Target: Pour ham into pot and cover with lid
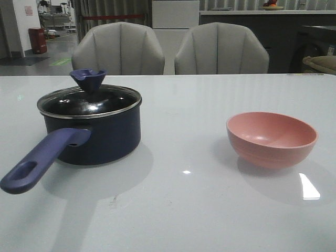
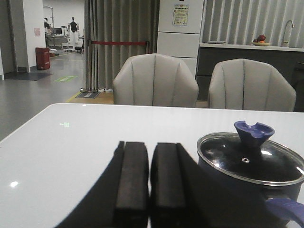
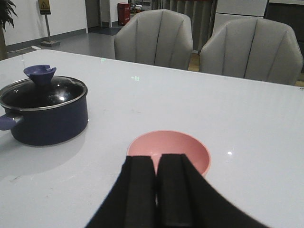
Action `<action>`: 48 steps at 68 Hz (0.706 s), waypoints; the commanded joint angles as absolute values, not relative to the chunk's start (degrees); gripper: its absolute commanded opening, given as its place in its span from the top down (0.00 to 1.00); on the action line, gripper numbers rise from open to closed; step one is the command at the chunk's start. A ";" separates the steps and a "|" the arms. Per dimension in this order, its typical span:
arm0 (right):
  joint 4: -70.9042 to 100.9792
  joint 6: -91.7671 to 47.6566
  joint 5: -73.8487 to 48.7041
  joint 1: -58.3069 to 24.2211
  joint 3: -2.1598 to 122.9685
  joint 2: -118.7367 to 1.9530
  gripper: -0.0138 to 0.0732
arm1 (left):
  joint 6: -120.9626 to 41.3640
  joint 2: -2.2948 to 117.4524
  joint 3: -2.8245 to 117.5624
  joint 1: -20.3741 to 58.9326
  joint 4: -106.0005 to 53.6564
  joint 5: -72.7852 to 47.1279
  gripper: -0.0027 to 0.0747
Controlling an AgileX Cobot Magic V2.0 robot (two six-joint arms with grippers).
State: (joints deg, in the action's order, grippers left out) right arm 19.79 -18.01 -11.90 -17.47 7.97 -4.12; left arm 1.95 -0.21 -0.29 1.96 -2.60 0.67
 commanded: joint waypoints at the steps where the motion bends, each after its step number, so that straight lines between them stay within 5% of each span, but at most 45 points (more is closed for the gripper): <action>1: 20.15 -18.71 -7.03 -17.51 9.59 -4.70 0.66 | 2.48 -1.21 -1.46 1.75 -2.79 5.51 0.82; 48: 13.42 -18.00 -5.81 -17.13 8.05 -4.70 0.66 | 2.48 -1.21 -1.46 1.75 -2.79 5.51 0.82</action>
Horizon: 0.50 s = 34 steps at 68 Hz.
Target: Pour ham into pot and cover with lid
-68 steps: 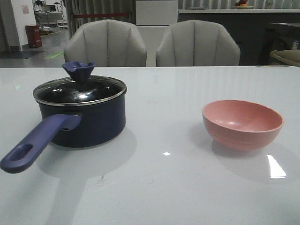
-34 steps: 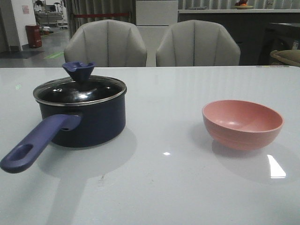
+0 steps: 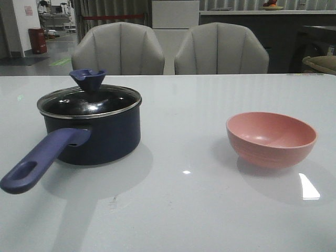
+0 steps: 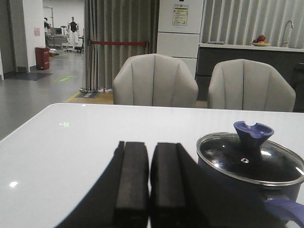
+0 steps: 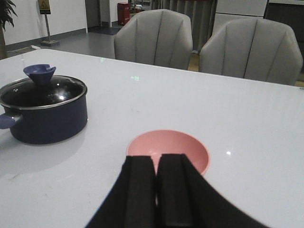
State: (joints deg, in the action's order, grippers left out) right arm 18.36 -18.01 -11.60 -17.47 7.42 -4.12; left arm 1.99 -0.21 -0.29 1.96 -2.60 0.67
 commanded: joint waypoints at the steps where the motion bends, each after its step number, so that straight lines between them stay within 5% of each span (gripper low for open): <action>1: 12.08 -17.56 -5.47 -16.93 7.80 -4.70 0.66 | 2.48 -1.21 -1.46 1.75 -2.79 5.51 0.82; 34: -1.95 -2.45 0.00 -8.66 -1.21 1.68 0.66 | 2.48 -1.21 -1.46 1.75 -2.79 5.51 0.82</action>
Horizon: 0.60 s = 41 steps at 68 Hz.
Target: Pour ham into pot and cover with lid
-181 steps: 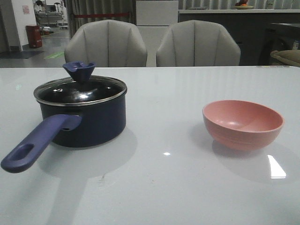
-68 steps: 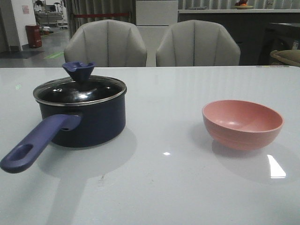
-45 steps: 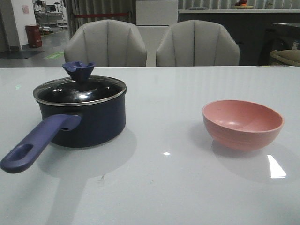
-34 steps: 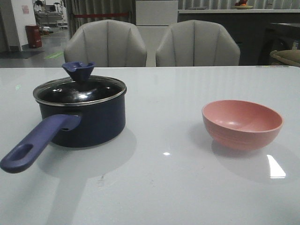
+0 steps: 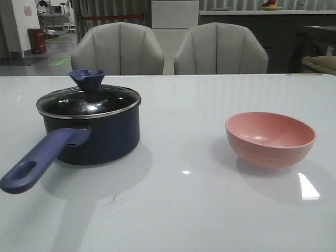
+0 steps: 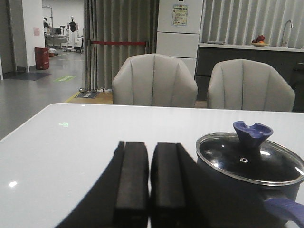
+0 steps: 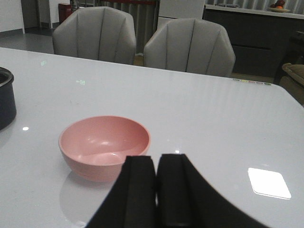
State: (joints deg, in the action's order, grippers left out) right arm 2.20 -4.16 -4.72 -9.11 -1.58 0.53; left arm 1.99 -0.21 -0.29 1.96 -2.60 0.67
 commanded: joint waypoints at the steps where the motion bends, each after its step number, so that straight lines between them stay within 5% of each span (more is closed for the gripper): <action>1: -1.95 -2.45 0.00 -8.66 -1.21 1.68 0.66 | 2.48 -1.21 -1.46 1.75 -2.79 5.51 0.82; 41: -1.56 -2.45 0.00 -6.48 -1.21 1.68 0.66 | 2.48 -1.21 -1.46 1.75 -2.79 5.51 0.82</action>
